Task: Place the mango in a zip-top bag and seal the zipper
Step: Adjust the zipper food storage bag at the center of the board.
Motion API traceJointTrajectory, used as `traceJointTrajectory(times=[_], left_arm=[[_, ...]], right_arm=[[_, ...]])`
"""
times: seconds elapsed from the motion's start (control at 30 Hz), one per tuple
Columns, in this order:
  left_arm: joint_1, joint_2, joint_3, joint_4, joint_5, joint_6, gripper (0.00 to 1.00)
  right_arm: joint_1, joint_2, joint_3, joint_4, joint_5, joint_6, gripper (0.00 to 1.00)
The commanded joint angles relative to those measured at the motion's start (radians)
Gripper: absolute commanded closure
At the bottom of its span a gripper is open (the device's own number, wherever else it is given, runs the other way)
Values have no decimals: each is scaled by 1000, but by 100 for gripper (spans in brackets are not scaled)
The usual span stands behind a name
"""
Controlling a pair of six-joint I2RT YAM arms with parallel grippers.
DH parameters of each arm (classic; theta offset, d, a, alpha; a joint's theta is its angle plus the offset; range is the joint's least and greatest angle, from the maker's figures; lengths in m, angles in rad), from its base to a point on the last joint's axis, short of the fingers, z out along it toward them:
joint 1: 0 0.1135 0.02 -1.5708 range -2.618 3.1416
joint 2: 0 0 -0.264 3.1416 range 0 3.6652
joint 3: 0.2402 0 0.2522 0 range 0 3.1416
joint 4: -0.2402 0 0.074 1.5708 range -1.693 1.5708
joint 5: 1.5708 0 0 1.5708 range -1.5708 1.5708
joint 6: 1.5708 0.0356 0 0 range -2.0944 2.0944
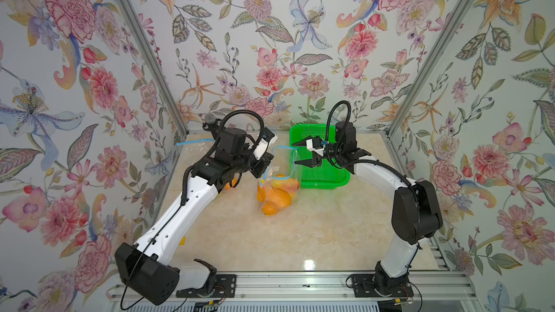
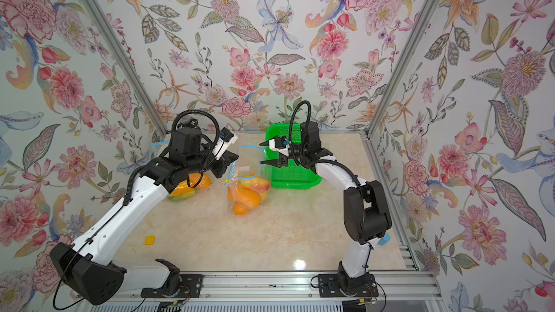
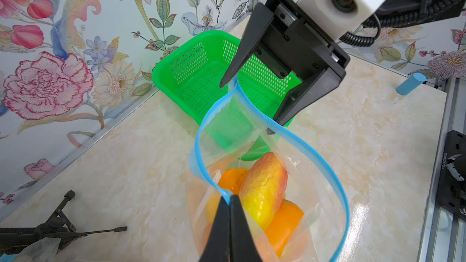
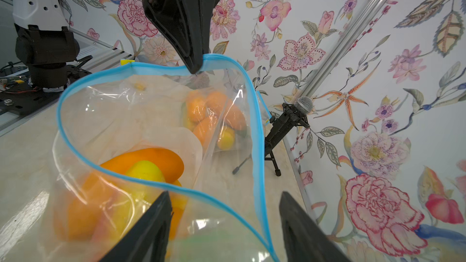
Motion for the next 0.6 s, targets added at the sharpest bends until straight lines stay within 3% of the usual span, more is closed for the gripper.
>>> traceJointTrajectory(times=[0.0,0.07,0.27,0.37,0.43,0.57], left_arm=[[-3,25,29,23,27,54,100],[-3,35,34,26,29,56,100],[-3,19,38,48,40,70,93],[-1,0,35,66,53,67,79],[0,-24,18,97,57,52,62],[5,-95,-70,231,95,-25,48]], right_arm=[[6,-6,6,-45,-50,-62,59],[11,-14,-5,-14,5,-34,68],[5,-20,-36,95,89,34,84],[8,-10,-24,86,117,30,92],[8,-4,-19,85,135,20,96],[0,8,-15,100,162,47,100]])
